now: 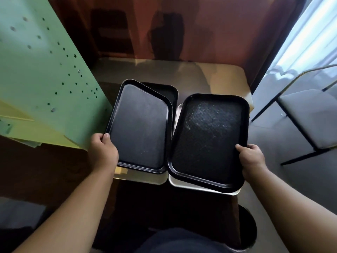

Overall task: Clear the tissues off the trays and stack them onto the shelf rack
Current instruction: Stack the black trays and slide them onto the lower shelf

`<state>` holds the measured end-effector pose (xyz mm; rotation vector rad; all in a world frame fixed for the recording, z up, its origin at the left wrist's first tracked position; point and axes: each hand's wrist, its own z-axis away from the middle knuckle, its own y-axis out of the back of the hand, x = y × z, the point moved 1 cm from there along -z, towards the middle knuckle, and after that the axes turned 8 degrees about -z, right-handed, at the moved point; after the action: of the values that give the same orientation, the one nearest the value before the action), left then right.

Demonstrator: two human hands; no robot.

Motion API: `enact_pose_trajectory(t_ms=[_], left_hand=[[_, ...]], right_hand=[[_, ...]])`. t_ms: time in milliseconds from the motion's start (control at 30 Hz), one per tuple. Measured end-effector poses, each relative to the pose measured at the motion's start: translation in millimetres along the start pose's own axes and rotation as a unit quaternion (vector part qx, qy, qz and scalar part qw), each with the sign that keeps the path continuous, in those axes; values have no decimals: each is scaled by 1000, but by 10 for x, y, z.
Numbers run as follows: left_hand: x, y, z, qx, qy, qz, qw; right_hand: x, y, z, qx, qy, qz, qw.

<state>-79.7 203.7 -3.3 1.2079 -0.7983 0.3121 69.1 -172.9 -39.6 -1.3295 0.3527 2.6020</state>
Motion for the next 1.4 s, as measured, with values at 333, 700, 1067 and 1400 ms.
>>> enact_pose_trajectory(t_ms=[333,700,1067,1400], left_hand=[[352,40,69,30,2,88,996],[428,-387,691,-126,16,126,984],[416,-411,643,-134,40,129,982],[386,-327,467,-127,25,118,984]], right_hand=[[8,275,-24,37,0,12,999],[8,58,86,-21,-19,-43,999],[35,-96,163,-78,-26,-50,995],[-80,-409,245,-105,-29,-51,993]])
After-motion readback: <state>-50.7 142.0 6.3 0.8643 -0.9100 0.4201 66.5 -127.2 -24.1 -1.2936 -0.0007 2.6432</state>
